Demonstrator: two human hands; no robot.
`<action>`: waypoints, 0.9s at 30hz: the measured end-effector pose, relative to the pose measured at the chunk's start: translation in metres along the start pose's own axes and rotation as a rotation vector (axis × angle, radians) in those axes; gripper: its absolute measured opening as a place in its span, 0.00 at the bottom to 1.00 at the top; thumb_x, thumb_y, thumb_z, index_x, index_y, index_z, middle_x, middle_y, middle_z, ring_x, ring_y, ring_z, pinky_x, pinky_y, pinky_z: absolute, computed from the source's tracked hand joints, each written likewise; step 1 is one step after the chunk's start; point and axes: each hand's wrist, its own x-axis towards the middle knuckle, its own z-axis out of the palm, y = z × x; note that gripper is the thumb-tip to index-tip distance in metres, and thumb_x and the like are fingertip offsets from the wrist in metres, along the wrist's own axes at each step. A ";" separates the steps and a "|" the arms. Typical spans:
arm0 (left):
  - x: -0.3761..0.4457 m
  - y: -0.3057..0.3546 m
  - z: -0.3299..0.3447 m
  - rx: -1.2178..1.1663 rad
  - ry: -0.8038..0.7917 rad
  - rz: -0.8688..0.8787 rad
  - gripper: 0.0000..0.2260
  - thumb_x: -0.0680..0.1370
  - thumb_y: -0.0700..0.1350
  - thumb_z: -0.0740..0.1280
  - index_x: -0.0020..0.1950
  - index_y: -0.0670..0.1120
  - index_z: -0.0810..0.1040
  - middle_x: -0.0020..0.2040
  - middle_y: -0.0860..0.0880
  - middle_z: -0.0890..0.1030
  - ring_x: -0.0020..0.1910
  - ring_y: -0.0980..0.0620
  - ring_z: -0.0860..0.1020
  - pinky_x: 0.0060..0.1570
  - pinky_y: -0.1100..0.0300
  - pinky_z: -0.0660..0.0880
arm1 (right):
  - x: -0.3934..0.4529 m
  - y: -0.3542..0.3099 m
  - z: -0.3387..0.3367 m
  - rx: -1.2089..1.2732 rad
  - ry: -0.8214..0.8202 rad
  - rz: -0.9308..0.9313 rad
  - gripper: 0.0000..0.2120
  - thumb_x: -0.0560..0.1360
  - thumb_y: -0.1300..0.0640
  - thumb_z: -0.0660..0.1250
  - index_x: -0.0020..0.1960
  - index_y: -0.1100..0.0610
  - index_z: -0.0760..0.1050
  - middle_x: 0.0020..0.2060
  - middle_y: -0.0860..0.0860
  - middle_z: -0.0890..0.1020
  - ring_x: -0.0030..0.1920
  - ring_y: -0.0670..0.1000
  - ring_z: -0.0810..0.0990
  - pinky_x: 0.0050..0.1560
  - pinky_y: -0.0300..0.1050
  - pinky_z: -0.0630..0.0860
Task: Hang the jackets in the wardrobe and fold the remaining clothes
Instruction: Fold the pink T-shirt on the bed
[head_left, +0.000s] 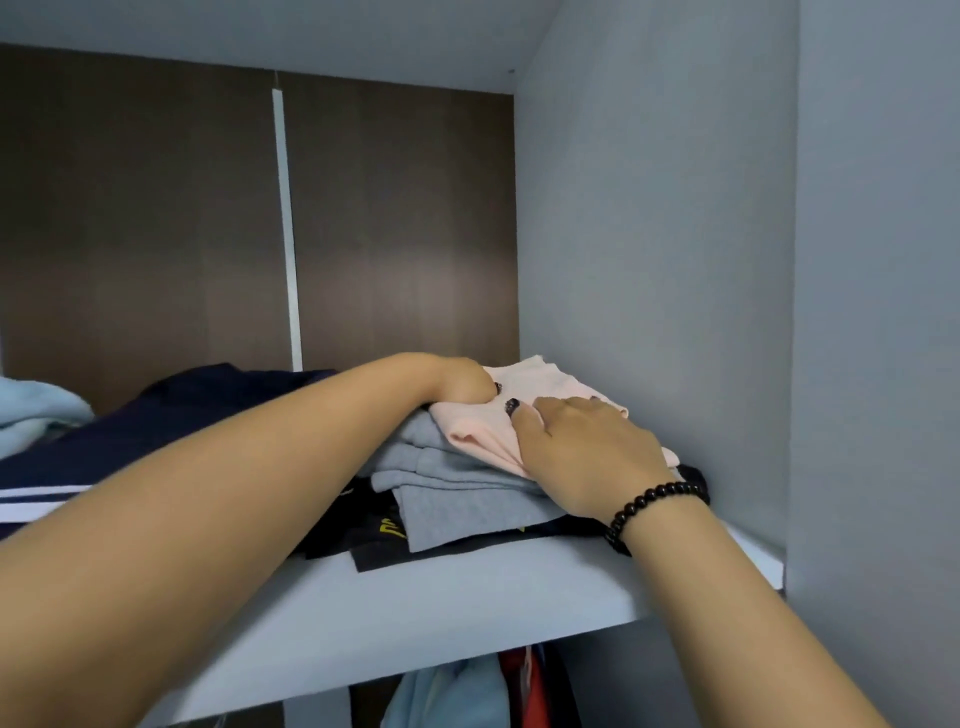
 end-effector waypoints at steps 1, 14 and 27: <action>0.000 0.001 0.001 0.011 -0.006 0.014 0.12 0.84 0.46 0.53 0.54 0.43 0.74 0.63 0.39 0.76 0.53 0.44 0.74 0.55 0.56 0.68 | -0.001 0.000 0.000 0.005 0.006 0.003 0.23 0.80 0.45 0.42 0.58 0.54 0.71 0.61 0.54 0.75 0.63 0.58 0.69 0.62 0.58 0.68; -0.085 0.018 0.001 -0.135 0.054 0.015 0.15 0.82 0.52 0.52 0.51 0.46 0.76 0.56 0.44 0.79 0.54 0.45 0.77 0.61 0.52 0.71 | -0.061 -0.010 -0.009 0.144 0.226 -0.039 0.13 0.79 0.48 0.57 0.40 0.55 0.68 0.40 0.52 0.77 0.41 0.53 0.73 0.37 0.45 0.65; -0.282 0.030 0.051 -0.239 0.179 0.283 0.22 0.83 0.53 0.54 0.70 0.38 0.64 0.71 0.38 0.67 0.67 0.41 0.68 0.65 0.50 0.67 | -0.239 -0.043 -0.025 0.241 0.193 0.165 0.20 0.77 0.55 0.63 0.67 0.60 0.70 0.64 0.57 0.75 0.60 0.55 0.74 0.54 0.44 0.72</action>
